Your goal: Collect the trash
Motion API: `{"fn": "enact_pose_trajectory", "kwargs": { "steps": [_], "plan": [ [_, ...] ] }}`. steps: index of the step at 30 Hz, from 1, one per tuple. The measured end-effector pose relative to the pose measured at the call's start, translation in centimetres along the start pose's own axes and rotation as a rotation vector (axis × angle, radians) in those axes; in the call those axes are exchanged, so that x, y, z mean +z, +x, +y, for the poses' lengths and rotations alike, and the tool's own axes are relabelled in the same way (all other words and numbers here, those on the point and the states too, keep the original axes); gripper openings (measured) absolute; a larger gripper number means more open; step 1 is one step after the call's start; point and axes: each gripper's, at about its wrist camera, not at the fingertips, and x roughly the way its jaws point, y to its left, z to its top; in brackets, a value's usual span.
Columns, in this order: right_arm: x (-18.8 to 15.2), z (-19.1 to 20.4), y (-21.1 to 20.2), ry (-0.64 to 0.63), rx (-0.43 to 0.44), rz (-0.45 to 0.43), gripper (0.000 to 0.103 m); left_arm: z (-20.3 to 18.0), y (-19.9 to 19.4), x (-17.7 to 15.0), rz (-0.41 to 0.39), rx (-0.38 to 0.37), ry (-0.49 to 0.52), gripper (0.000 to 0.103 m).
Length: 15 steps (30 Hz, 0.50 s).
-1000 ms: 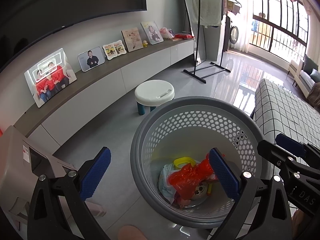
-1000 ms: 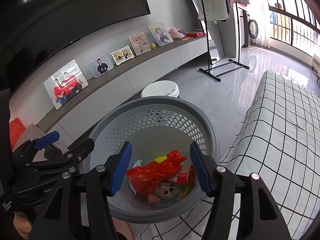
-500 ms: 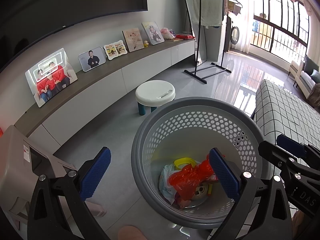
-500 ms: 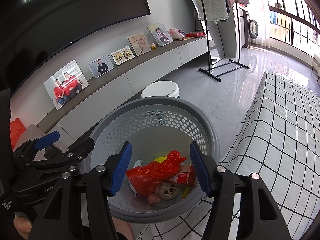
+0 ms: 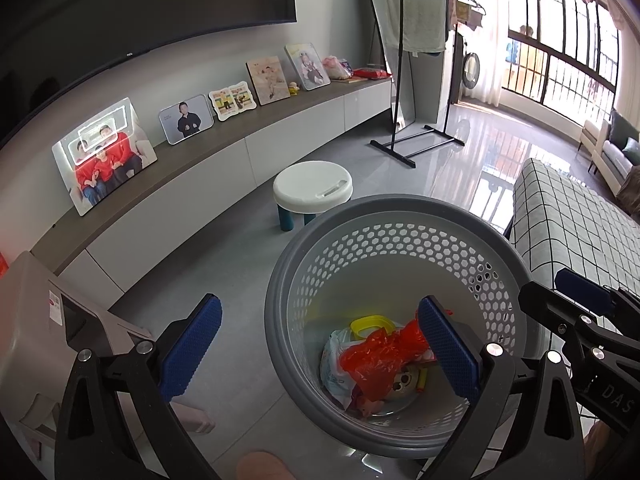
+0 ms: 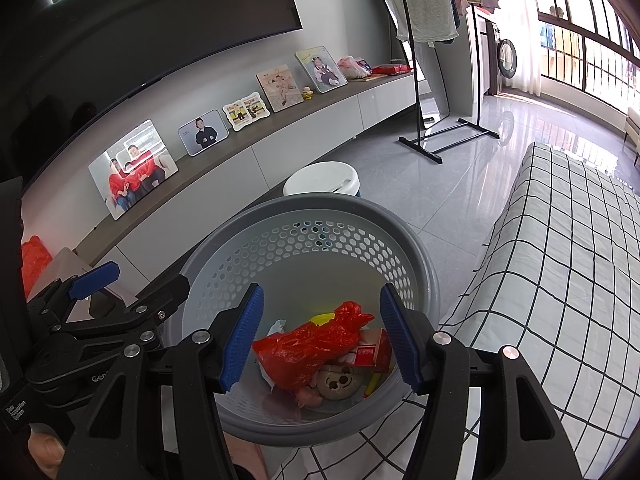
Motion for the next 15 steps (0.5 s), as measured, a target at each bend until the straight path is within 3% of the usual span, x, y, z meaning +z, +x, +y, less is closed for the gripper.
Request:
{"fn": "enact_pose_trajectory", "kwargs": {
  "steps": [15],
  "plan": [
    [-0.02, -0.02, 0.0, 0.001, -0.001, 0.0, 0.058, 0.08, 0.02, 0.01, 0.001, 0.003, 0.0, 0.097]
  ]
}}
